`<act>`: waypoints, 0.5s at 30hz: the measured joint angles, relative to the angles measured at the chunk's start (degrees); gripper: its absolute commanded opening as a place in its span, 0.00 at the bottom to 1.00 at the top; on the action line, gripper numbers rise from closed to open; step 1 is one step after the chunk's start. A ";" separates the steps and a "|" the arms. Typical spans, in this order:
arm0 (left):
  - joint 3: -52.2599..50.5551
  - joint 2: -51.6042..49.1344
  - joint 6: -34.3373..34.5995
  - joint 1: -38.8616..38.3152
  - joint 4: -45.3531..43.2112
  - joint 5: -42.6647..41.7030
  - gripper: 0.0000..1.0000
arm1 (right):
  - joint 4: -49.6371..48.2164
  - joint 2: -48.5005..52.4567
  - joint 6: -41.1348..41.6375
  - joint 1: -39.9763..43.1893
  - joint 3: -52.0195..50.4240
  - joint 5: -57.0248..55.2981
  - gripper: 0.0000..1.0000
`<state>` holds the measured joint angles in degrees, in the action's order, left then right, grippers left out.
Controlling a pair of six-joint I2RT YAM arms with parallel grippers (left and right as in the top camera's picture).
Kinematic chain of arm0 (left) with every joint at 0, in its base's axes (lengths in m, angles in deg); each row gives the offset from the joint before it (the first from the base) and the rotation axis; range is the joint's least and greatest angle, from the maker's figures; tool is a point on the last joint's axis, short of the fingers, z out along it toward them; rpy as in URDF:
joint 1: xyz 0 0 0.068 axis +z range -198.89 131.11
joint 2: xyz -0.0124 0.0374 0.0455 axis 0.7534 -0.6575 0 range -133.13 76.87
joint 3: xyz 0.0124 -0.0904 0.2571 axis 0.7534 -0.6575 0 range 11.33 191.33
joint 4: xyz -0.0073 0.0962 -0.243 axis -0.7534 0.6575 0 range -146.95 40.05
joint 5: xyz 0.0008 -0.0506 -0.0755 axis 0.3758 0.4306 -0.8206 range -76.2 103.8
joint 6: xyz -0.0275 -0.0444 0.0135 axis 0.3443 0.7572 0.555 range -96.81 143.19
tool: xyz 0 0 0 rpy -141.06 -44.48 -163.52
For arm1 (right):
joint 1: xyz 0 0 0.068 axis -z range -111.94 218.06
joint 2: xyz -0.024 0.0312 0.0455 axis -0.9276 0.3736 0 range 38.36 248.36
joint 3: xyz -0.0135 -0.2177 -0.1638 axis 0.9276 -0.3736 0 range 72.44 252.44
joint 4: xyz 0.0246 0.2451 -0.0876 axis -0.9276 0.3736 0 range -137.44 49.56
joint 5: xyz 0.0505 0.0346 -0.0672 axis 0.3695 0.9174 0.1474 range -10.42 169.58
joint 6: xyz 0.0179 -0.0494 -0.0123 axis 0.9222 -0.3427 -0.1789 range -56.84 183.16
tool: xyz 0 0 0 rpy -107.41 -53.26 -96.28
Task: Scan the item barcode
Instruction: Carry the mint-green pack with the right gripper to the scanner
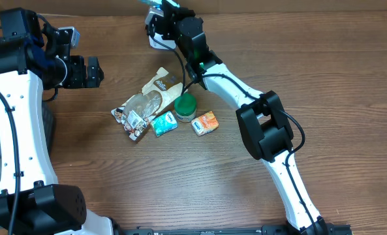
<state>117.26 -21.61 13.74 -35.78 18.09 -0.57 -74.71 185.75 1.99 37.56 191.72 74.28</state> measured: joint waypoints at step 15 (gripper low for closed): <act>0.00 0.00 0.00 0.00 0.00 0.00 1.00 | -6.38 1.73 -1.01 0.52 0.02 3.82 0.04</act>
<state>117.26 -21.61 13.74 -35.78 18.09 -0.57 -81.09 187.48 0.99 38.08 191.74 78.10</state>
